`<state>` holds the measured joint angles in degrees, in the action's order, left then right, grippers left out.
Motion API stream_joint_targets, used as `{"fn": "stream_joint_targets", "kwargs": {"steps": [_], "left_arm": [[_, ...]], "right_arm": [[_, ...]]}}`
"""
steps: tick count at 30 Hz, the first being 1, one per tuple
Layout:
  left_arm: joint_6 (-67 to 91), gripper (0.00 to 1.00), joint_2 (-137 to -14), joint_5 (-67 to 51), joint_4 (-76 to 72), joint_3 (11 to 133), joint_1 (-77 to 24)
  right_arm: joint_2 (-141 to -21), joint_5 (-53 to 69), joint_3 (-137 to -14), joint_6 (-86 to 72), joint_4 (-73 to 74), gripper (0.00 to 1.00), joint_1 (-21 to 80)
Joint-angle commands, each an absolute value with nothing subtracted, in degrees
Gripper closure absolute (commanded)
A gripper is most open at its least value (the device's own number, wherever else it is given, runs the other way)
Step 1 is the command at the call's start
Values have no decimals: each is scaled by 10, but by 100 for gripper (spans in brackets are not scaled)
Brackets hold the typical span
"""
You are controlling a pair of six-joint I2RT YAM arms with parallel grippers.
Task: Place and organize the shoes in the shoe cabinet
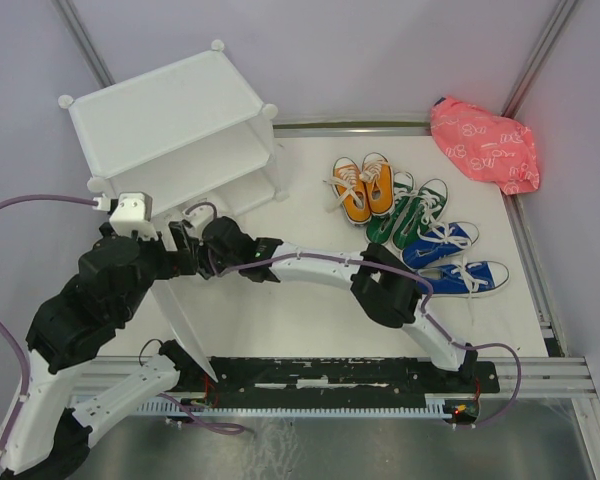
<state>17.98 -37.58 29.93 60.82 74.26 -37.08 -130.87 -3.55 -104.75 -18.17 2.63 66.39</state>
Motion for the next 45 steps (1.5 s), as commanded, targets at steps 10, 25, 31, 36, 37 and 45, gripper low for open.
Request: {"fn": "stream_joint_targets", "kwargs": {"steps": [10, 25, 31, 36, 37, 45], "left_arm": [[193, 4, -346, 304, 583, 736, -370], [191, 4, -338, 301, 592, 731, -369], [202, 4, -339, 305, 607, 729, -370], [211, 4, -340, 305, 618, 724, -369], [212, 4, -339, 305, 619, 722, -369], [223, 4, -334, 303, 622, 712, -370]], "right_arm": [[-1409, -37, -1293, -196, 46, 69, 667], [-1462, -98, -1316, -190, -69, 68, 658], [-1468, -95, -1323, -217, -83, 68, 634], [-1507, -88, -1369, -222, -84, 67, 628], [-1516, -89, -1385, -220, -83, 67, 628], [-1558, -101, -1430, -217, -116, 63, 622]]}}
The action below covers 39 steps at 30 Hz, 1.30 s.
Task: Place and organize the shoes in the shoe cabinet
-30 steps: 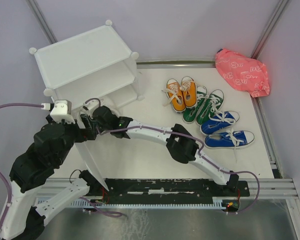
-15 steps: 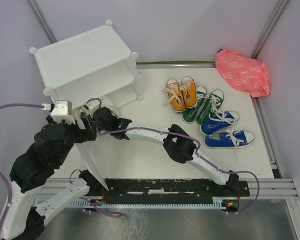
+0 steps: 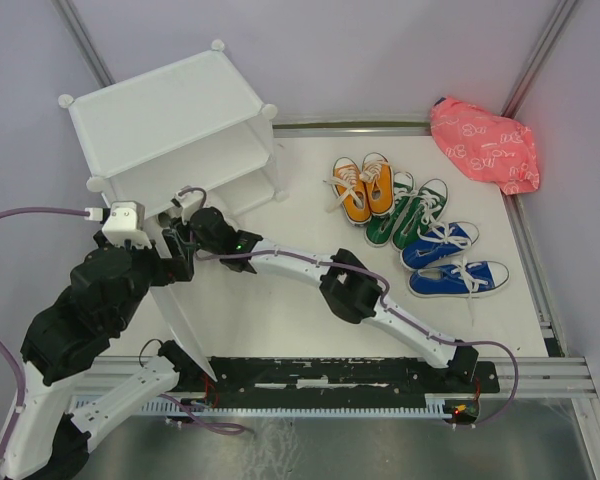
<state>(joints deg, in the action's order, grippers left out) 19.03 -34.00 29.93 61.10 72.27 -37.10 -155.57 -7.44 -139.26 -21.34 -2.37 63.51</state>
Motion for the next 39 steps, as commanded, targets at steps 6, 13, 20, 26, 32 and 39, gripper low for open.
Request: {"fn": "stream_joint_targets", "kwargs": {"steps": [6, 13, 20, 26, 32, 39], "left_arm": [[230, 4, -334, 301, 617, 703, -369], [230, 4, -339, 299, 614, 704, -370], [231, 4, -342, 296, 609, 699, -370], [233, 4, -344, 295, 609, 697, -369], [225, 4, -346, 297, 602, 694, -369], [217, 4, -338, 296, 591, 683, -370]], "right_arm": [[-1576, -120, -1446, -209, -175, 61, 620], [-1609, -146, -1468, -190, -205, 53, 620], [-1633, -152, -1480, -186, -220, 42, 620], [-1635, -143, -1480, -185, -209, 29, 620], [-1570, -90, -1405, -170, -200, 19, 627], [-1426, -62, -1233, -168, -215, 16, 634]]}}
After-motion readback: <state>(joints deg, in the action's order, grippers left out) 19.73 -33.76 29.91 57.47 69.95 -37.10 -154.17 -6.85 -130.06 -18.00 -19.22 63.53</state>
